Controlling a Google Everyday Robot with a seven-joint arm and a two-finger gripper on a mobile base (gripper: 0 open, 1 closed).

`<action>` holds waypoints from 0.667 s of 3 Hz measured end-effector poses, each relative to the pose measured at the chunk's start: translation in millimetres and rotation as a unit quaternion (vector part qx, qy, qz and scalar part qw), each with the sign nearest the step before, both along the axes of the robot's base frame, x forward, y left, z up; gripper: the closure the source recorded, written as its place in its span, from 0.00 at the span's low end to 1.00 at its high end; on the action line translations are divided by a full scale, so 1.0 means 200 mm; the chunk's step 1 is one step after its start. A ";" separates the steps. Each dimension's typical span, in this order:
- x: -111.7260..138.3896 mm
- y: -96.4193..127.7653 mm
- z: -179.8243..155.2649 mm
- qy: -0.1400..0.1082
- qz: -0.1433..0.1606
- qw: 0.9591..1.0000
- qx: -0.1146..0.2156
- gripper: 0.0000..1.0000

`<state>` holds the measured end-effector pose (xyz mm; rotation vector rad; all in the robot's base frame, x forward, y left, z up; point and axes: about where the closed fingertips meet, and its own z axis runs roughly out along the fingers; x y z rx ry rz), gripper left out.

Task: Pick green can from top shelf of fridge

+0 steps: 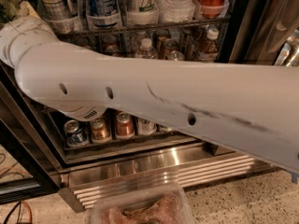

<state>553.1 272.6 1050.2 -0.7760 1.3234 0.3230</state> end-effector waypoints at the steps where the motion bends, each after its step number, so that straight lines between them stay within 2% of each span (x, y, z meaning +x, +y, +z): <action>1: 0.00 0.10 -0.01 0.022 0.012 1.000 0.003 0.33; 2: 0.02 0.14 0.01 0.028 0.013 1.000 0.004 0.32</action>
Offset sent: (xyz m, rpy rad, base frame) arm 0.0124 0.0410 0.0024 0.0058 0.0825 0.0238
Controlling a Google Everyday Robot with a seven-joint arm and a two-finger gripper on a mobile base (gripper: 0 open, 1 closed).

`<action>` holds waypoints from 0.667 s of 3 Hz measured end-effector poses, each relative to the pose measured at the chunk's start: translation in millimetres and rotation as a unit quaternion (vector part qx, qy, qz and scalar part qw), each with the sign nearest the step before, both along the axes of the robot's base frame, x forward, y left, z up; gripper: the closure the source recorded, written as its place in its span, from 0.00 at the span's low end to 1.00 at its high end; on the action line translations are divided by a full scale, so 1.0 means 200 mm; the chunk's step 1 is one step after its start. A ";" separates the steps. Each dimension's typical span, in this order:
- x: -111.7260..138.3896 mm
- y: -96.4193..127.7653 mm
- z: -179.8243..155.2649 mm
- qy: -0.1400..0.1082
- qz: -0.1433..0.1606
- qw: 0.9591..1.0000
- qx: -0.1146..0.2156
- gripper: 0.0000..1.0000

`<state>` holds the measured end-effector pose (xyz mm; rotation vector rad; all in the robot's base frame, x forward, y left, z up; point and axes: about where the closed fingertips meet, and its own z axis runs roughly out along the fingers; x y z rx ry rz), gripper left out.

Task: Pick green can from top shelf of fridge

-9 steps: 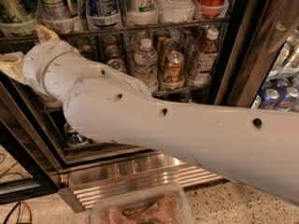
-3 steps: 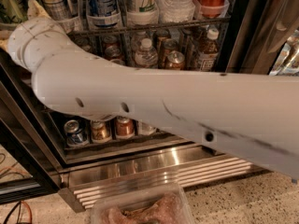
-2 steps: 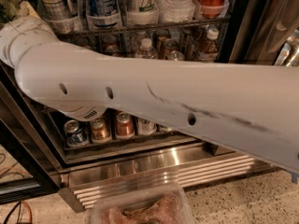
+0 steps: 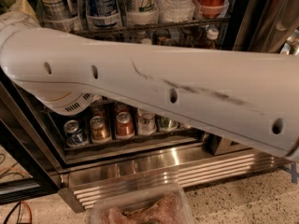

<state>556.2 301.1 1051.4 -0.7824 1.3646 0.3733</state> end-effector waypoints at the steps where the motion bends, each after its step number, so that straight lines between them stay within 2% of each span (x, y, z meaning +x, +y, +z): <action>1: 0.00 0.00 0.01 0.001 0.000 1.000 0.000 0.32; 2: 0.05 -0.09 0.01 0.000 -0.031 1.000 -0.001 0.33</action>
Offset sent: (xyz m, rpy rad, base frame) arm 0.0265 -0.0416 -0.0035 -0.0044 0.0046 -0.1630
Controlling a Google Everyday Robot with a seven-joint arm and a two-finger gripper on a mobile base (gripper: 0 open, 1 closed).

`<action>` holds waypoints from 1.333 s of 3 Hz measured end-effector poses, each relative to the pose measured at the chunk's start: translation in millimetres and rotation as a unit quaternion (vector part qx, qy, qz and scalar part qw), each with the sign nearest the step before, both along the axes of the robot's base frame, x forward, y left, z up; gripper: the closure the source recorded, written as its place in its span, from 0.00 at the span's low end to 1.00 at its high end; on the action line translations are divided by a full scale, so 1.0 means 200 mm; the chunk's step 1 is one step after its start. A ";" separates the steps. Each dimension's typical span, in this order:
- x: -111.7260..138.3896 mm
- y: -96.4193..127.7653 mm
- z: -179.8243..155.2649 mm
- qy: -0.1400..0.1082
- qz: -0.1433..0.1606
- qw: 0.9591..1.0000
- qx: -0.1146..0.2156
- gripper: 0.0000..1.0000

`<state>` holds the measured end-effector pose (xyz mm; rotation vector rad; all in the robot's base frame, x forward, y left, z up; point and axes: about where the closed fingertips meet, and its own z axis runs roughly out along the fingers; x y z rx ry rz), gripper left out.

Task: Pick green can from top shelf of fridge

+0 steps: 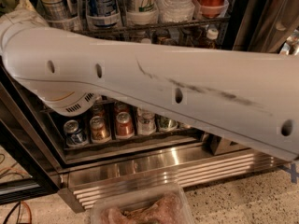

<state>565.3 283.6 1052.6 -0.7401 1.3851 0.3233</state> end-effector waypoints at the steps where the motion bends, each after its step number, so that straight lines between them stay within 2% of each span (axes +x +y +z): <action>1: 0.06 -0.10 0.00 -0.004 -0.038 0.999 -0.003 0.33; 2: 0.11 -0.19 -0.04 0.003 -0.071 0.997 -0.006 0.35; 3: 0.13 -0.21 -0.06 0.008 -0.084 0.996 -0.006 0.35; 4: 0.12 -0.20 -0.05 0.008 -0.084 0.996 -0.006 0.34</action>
Offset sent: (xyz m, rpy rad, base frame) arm 0.0352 -0.0579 -0.0252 -0.0246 0.0380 -0.2268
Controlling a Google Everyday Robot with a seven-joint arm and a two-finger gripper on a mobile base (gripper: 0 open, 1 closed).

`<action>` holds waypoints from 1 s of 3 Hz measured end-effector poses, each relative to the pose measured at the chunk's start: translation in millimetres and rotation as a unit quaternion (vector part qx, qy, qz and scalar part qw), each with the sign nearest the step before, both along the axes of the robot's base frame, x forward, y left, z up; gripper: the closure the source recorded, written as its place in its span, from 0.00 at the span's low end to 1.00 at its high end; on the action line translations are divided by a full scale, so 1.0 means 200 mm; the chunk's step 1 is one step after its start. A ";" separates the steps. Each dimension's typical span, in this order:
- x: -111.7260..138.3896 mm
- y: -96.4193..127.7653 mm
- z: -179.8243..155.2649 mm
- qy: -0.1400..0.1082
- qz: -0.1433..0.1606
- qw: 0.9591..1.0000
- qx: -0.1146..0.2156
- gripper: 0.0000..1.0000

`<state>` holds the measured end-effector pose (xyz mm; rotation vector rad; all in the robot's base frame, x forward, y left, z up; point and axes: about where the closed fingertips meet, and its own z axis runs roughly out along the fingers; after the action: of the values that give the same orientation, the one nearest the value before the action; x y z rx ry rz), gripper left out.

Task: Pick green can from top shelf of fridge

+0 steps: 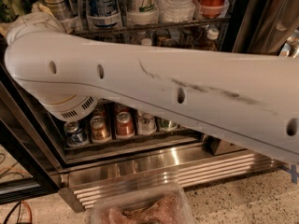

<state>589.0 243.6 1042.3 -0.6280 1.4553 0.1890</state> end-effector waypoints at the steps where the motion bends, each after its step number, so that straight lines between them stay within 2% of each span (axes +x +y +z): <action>1: -0.01 0.01 0.00 0.000 0.000 1.000 0.000 0.38; 3: -0.02 0.02 0.00 0.000 0.000 1.000 0.000 0.37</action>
Offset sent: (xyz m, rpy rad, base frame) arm -0.0014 0.0343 0.0356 0.0546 -0.0323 0.1391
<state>585.5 248.5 1042.9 -0.6280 1.4553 0.1893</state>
